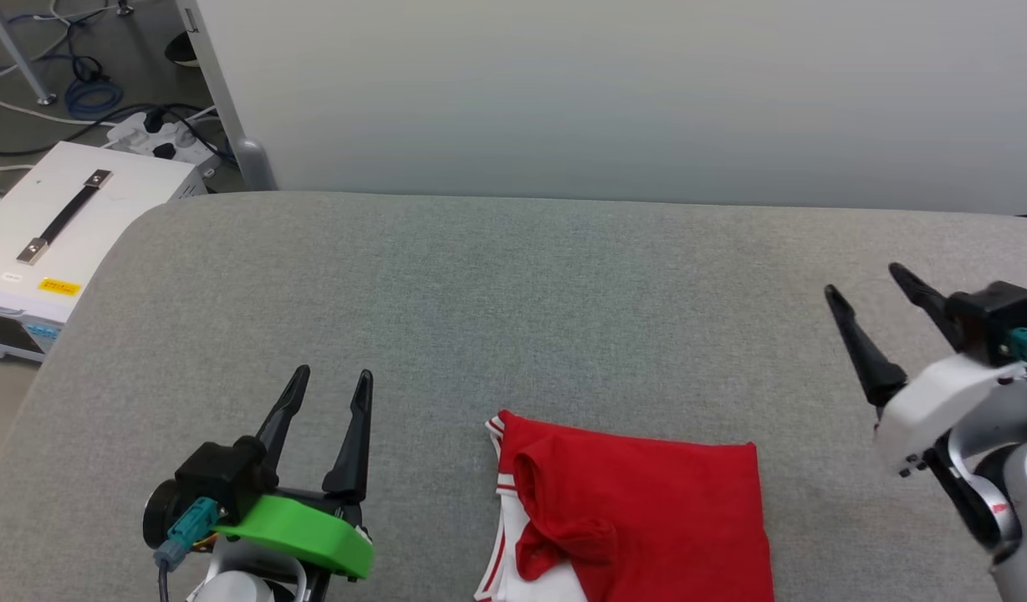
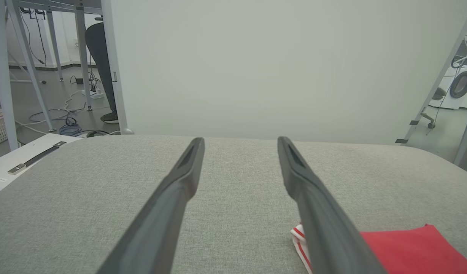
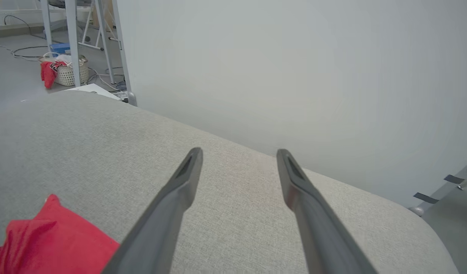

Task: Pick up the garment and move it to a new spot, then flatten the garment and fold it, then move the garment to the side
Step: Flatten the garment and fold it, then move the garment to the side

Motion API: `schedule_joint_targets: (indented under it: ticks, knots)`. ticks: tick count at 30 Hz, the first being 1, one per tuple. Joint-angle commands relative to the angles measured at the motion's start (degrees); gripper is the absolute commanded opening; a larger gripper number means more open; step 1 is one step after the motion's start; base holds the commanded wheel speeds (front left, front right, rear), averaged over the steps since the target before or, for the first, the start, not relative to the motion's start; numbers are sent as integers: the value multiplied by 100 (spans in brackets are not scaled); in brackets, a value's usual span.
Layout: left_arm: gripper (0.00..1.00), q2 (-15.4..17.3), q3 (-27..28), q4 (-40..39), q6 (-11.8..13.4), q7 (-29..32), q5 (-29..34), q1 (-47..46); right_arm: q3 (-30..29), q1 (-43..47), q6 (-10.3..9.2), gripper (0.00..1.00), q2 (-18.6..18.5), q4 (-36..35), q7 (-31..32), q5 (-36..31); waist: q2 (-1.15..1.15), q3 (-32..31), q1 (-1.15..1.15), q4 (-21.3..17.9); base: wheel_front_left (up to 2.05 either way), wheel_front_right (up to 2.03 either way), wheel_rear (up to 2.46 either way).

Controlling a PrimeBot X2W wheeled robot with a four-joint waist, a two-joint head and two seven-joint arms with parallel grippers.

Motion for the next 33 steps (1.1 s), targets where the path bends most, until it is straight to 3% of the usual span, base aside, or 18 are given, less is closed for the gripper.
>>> schedule_joint_targets:
  ticks: [1, 7, 13, 20, 33]
  knots:
    - [100, -46, 13, -24, -34, -34, 58, 86, -113, 175, -4, 100, -42, -61, -129, -95, 0, 18, 0, -34, 0, 0, 0]
    - [100, -91, 10, -45, -41, -34, 67, 122, -853, 797, -4, 100, 161, -445, -620, -334, 0, 55, 0, -95, 0, 0, 0]
    - [100, -206, 5, -129, -50, -34, 9, 271, -1419, 1497, -4, 100, 858, -1081, -968, -477, 0, 96, 0, -105, 0, 0, 0]
    - [100, -280, 48, -249, -57, -34, 78, 330, -1488, 1824, -4, 100, 1230, -1293, -1208, -683, 0, 114, 0, -77, 0, 0, 0]
    - [100, -304, 79, -287, -65, -34, 176, 318, -1467, 1897, -4, 100, 1329, -1378, -1145, -740, 0, 141, 0, 10, 0, 0, 0]
